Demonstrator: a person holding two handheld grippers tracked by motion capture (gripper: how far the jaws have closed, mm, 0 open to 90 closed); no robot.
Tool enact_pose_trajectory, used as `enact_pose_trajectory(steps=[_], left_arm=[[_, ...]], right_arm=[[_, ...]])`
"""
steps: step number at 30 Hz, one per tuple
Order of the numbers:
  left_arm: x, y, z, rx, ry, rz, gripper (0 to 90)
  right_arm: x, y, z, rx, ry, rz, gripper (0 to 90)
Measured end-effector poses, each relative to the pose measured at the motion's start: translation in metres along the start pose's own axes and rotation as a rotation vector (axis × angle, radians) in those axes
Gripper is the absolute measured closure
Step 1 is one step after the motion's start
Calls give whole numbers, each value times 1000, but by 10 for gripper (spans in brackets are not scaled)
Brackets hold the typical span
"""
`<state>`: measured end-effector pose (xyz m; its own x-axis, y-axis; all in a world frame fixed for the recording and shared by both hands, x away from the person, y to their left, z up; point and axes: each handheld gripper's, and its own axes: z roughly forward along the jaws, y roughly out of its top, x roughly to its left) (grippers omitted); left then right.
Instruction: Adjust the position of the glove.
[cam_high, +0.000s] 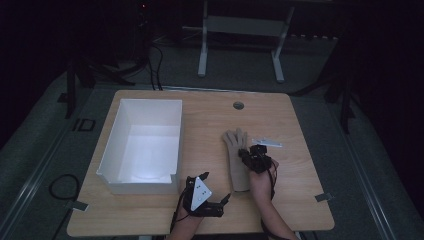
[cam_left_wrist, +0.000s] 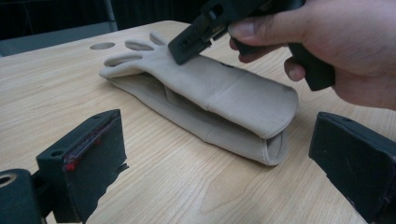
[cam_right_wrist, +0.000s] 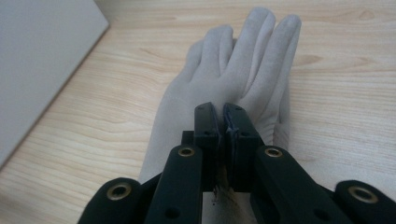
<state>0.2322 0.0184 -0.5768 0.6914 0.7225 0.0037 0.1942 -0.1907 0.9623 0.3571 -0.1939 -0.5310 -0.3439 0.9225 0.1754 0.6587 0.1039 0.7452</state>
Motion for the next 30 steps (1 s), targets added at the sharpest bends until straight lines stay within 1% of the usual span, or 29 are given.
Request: enact_pose_trajectory(steps=[1,4,6,9,13,16,17,19,21,22,24,25,26,27,28,29,30], left_arm=[[0,0,0,0,0,0,39],[0,0,0,1,-2,-3,39],[0,0,0,2,-2,-4,39],[0,0,0,2,-2,-2,39],[0,0,0,2,-4,-4,39],[0,0,0,0,-8,-4,39],[0,0,0,1,-10,-6,39],[1,0,1,4,-15,-8,39],[2,0,1,13,-20,-13,39],[2,1,2,18,-22,-14,39],[3,1,2,29,-27,-20,39],[3,1,3,33,-28,-22,39],[3,1,3,35,-30,-22,39],[3,1,3,39,-33,-17,39],[3,2,3,41,-41,-12,39],[2,1,3,32,-52,0,39],[1,1,3,22,-52,3,39]], right_arm=[[-1,-1,1,2,1,9,846],[-1,-4,4,8,4,9,837],[0,-6,6,14,3,-2,827],[1,-8,10,26,8,-7,801],[2,-12,15,37,11,-21,749],[1,-11,13,22,30,-13,650],[0,-10,11,14,43,-22,615],[0,-8,8,1,45,-42,558],[-3,-6,5,-16,62,-53,495],[-5,-4,3,-24,57,-60,459],[-10,-1,1,-41,71,-75,399],[-12,-1,0,-45,71,-73,378],[-17,1,-1,-50,98,-65,317],[-19,2,-1,-45,119,-70,268],[-22,4,-2,-32,125,-83,259],[-24,4,-3,-28,142,-95,236],[-27,5,-5,-45,171,-102,194]])
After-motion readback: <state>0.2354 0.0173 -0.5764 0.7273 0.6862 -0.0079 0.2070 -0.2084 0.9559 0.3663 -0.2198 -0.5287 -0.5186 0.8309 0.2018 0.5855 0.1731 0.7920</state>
